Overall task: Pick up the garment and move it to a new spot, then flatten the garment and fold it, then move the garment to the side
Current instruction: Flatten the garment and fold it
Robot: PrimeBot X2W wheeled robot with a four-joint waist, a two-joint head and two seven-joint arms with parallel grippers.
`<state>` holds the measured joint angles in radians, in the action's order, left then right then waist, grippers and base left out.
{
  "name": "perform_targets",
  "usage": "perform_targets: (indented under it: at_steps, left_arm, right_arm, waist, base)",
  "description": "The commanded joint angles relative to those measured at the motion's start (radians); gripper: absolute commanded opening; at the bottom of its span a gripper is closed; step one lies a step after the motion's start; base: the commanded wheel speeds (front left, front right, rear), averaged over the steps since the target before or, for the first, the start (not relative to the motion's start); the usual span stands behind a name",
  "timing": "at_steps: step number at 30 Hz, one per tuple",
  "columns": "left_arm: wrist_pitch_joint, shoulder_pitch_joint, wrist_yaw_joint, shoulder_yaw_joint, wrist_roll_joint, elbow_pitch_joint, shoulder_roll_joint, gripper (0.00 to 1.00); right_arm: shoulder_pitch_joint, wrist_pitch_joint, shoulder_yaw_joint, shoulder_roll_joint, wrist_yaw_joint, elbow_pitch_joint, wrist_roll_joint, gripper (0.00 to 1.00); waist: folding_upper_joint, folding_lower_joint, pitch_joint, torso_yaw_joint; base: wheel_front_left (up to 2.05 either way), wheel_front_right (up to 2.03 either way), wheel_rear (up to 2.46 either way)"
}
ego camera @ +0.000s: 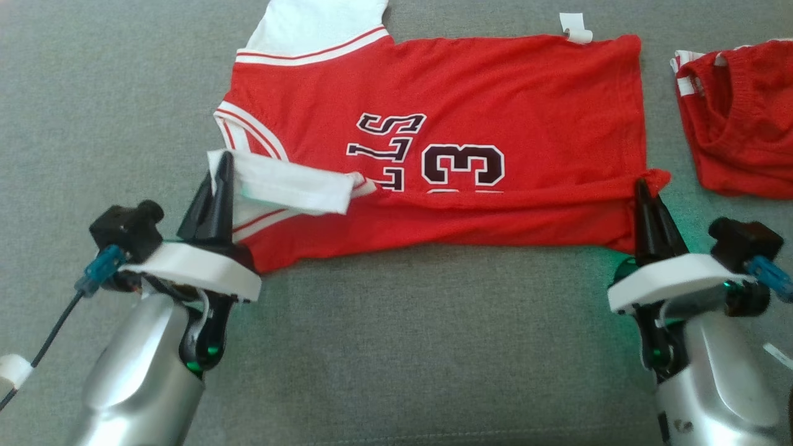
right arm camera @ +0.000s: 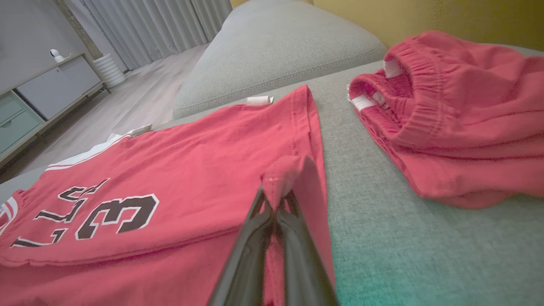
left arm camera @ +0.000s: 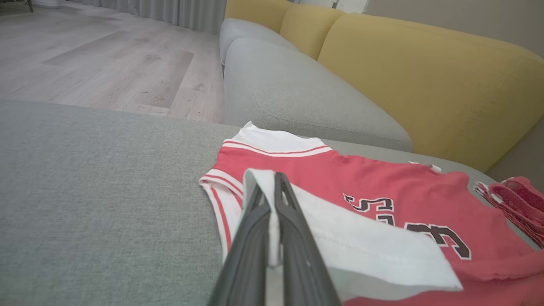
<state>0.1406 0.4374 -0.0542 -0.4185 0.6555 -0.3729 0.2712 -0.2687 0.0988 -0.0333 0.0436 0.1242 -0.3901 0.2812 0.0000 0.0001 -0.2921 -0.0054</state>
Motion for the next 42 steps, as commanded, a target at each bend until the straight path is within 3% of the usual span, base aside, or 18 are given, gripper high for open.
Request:
perform_targets:
  at_steps: [1, 2, 3, 4, 5, 12, 17, 24, 30, 41, 42]
  left_arm:
    - [0.015, 0.048, -0.003, 0.044, -0.001, 0.016, 0.018, 0.00]
    - [0.022, 0.057, -0.004, 0.046, 0.001, 0.002, 0.014, 0.00]
    - [0.031, 0.064, -0.006, 0.047, 0.002, -0.010, 0.011, 0.27]
    - [0.040, 0.070, -0.009, 0.049, 0.003, -0.019, 0.008, 0.69]
    - [0.049, 0.074, -0.013, 0.050, 0.005, -0.026, 0.005, 1.00]
    - [0.094, 0.065, -0.035, 0.049, 0.005, -0.023, -0.006, 1.00]
    - [0.101, -0.036, -0.037, 0.056, 0.029, 0.035, -0.002, 1.00]
    - [0.028, -0.207, 0.015, 0.086, 0.115, 0.090, 0.012, 1.00]
    - [-0.047, -0.246, 0.068, 0.114, 0.175, 0.078, 0.013, 1.00]
    - [-0.137, -0.208, 0.075, 0.105, 0.227, 0.025, -0.006, 1.00]
    - [-0.138, -0.205, 0.074, 0.104, 0.229, 0.023, -0.008, 0.84]
  right_arm:
    - [-0.031, 0.014, 0.028, 0.007, 0.007, 0.018, -0.003, 0.64]
    - [-0.043, 0.019, 0.033, 0.007, 0.007, 0.005, -0.004, 1.00]
    - [-0.055, 0.024, 0.037, 0.007, 0.007, -0.008, -0.003, 1.00]
    - [-0.067, 0.028, 0.044, 0.007, 0.007, -0.020, -0.005, 1.00]
    - [-0.080, 0.037, 0.046, 0.007, 0.007, -0.029, -0.007, 1.00]
    - [-0.134, 0.099, 0.011, 0.007, 0.007, -0.060, -0.027, 1.00]
    - [-0.078, 0.106, -0.017, 0.007, 0.007, -0.013, -0.059, 1.00]
    - [0.069, 0.057, -0.015, 0.007, 0.007, 0.105, -0.070, 1.00]
    - [0.120, 0.021, -0.002, 0.007, 0.007, 0.166, -0.061, 1.00]
    - [0.093, -0.021, 0.027, 0.007, 0.007, 0.162, -0.064, 1.00]
    - [0.087, -0.026, 0.031, 0.007, 0.007, 0.149, -0.061, 1.00]
  waist:
    - [0.0000, -0.0001, -0.001, -0.002]
    - [0.0000, -0.0001, -0.001, -0.004]
    - [0.0000, -0.0001, -0.002, -0.006]
    - [0.0000, -0.0001, -0.003, -0.008]
    - [0.0000, -0.0001, -0.004, -0.009]
    - [0.0000, -0.0001, -0.001, -0.007]
    - [0.0000, -0.0001, 0.029, 0.001]
    - [0.0000, -0.0001, 0.076, -0.001]
    - [0.0000, -0.0001, 0.069, -0.023]
    - [0.0000, -0.0001, 0.021, -0.055]
    - [0.0000, -0.0001, 0.019, -0.055]
  base:
    - [0.00, 0.00, 0.00]
    - [0.00, 0.00, 0.00]
    - [0.00, 0.00, 0.00]
    - [0.00, 0.00, 0.00]
    - [0.00, 0.00, 0.00]
    - [0.00, 0.00, 0.00]
    - [0.00, 0.00, 0.00]
    - [0.00, 0.00, 0.00]
    - [0.00, 0.00, 0.00]
    - [0.00, 0.00, 0.00]
    - [0.00, 0.00, 0.00]
